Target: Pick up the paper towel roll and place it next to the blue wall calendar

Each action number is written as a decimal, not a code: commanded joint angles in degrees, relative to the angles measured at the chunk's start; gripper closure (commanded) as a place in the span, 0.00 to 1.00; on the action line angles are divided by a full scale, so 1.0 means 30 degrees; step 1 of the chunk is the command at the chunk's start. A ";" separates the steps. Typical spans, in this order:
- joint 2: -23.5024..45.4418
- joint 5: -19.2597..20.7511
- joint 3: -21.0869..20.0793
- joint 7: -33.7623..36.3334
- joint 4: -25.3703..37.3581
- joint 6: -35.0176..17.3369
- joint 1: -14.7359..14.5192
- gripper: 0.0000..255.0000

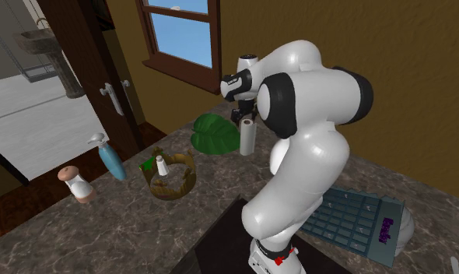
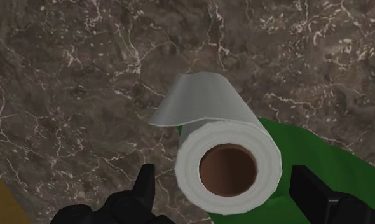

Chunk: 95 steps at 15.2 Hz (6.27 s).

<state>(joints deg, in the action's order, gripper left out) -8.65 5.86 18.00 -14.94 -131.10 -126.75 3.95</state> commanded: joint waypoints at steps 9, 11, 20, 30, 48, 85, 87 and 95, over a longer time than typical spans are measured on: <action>0.0361 -0.0088 0.0062 -0.0078 -0.0296 -0.0660 0.0006 0.00; 0.0361 -0.0088 0.0062 -0.0078 -0.0296 -0.0660 0.0006 1.00; 0.0233 -0.0059 0.0041 -0.0060 -0.0158 -0.0398 0.0011 1.00; -0.0788 0.0115 -0.0138 0.0037 0.1487 0.2240 -0.0010 1.00; -0.1507 0.0099 -0.0407 -0.0040 0.5431 0.6885 -0.0105 1.00; -0.4198 0.1313 0.1999 -0.4708 0.9878 1.3462 0.1605 1.00; -0.4637 0.1606 0.2507 -0.5486 0.9644 1.3536 0.1903 1.00; -0.5636 0.2676 0.4871 -0.8886 0.9581 1.3847 0.2977 1.00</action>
<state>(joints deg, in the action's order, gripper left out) -24.98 13.32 31.58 -40.10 -101.85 -84.99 12.39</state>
